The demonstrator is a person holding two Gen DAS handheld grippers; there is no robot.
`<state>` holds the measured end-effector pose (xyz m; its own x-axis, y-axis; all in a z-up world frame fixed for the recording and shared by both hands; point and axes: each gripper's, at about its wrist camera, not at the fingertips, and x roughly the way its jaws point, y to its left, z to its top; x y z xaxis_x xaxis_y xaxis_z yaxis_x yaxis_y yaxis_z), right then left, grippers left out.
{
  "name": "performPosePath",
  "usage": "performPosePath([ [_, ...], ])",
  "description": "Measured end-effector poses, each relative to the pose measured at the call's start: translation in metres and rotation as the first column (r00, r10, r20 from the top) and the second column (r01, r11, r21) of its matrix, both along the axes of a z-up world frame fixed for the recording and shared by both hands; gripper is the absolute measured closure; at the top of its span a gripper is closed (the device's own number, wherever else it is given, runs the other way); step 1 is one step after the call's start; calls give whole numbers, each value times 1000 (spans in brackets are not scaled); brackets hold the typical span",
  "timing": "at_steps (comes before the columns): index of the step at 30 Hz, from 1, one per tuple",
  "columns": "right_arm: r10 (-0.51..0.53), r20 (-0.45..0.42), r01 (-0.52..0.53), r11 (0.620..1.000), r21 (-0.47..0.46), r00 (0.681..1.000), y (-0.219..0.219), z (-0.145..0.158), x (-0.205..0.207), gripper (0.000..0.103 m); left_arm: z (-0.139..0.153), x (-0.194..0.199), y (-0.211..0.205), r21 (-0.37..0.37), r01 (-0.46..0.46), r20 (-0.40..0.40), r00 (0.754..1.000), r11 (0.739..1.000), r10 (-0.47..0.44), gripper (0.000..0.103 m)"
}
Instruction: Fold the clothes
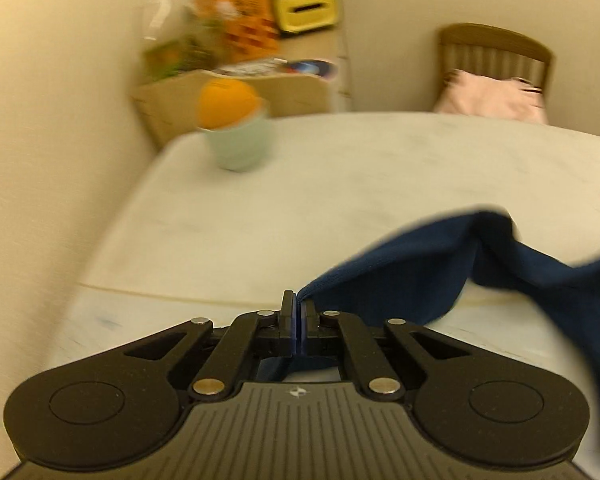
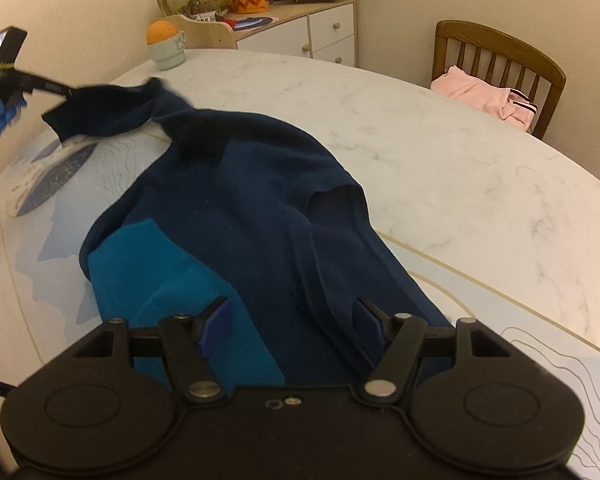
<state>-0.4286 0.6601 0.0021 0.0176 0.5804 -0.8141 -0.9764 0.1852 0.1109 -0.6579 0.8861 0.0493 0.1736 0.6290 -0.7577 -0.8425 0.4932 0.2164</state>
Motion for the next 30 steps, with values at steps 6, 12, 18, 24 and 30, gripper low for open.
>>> performPosePath([
  [6,-7,39,7,1000,-14,999,12,1,-4,0,-6,-28,37,50,-43,-62,997,998,46,102],
  [12,-9,78,11,1000,-20,997,29,2,-4,0,-8,-42,43,67,-18,-84,996,998,24,102],
  [18,41,73,-39,999,-30,997,58,-4,-6,0,-11,-42,62,63,4,-125,992,998,4,102],
  [24,31,82,-27,998,-49,996,69,-13,-11,0,-32,-13,101,-11,2,-160,987,1000,-4,102],
  [30,23,81,-19,999,-51,996,68,-13,-12,0,-43,-8,120,-77,-39,-167,986,996,25,83],
])
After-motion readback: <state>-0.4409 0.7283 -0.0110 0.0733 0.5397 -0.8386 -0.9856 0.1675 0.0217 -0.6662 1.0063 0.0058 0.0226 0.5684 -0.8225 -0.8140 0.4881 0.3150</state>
